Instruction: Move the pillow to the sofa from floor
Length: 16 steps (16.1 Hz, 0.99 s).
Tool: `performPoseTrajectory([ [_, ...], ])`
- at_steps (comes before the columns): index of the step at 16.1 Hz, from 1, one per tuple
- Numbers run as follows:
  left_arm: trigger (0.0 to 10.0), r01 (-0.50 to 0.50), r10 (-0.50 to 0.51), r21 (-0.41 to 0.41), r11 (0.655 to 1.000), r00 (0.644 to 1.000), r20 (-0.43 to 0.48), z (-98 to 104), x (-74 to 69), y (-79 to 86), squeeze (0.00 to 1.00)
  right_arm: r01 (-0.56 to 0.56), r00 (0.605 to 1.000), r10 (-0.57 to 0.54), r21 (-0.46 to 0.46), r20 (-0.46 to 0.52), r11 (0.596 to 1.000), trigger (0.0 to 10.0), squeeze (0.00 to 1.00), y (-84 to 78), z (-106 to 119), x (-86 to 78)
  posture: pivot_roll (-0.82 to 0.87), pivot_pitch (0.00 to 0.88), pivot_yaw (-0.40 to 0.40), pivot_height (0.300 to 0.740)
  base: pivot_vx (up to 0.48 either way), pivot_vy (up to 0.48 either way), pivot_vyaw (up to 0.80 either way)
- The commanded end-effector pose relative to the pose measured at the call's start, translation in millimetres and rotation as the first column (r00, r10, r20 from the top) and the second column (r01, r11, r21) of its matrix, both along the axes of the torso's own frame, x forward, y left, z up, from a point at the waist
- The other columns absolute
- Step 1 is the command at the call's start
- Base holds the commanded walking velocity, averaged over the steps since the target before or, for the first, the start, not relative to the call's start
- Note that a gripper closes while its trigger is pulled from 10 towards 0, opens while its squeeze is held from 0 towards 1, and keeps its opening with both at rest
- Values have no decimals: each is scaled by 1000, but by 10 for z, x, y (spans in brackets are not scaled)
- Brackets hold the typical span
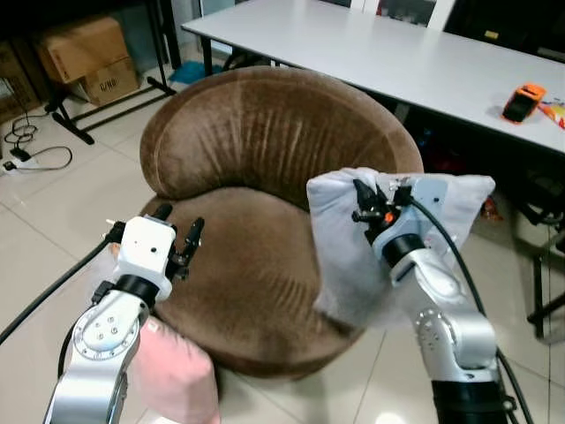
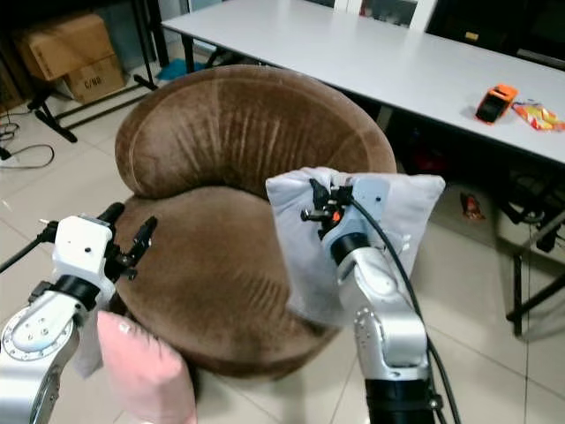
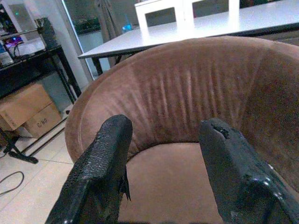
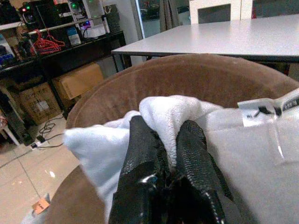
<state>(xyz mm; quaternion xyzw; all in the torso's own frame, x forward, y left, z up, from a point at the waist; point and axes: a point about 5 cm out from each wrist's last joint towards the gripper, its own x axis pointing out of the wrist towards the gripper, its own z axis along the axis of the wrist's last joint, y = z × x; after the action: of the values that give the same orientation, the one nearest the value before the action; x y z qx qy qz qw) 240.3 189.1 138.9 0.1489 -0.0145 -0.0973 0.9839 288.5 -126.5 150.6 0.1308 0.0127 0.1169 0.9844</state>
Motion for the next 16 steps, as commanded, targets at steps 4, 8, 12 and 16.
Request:
performPoseTrajectory([
  [4,10000,2,-2,3,1000,1000,-2,-10,-18,-8,0,-30,996,29,2,87,1000,10000,0,52,157,35,82,0,-62,740,327,0,0],
  [8,10000,5,-5,7,1000,1000,-5,-11,-18,-3,0,-15,998,16,-6,62,1000,10000,0,11,93,35,83,0,-52,740,327,0,-377],
  [12,10000,18,-18,15,1000,1000,-10,-16,-13,-14,0,-24,995,25,-9,92,1000,10000,0,21,133,38,79,0,-47,740,325,0,-200],
  [16,10000,20,-20,17,1000,1000,-11,-25,-23,-30,0,-40,993,42,-22,107,999,10000,0,45,154,51,83,0,-56,740,321,0,0],
])
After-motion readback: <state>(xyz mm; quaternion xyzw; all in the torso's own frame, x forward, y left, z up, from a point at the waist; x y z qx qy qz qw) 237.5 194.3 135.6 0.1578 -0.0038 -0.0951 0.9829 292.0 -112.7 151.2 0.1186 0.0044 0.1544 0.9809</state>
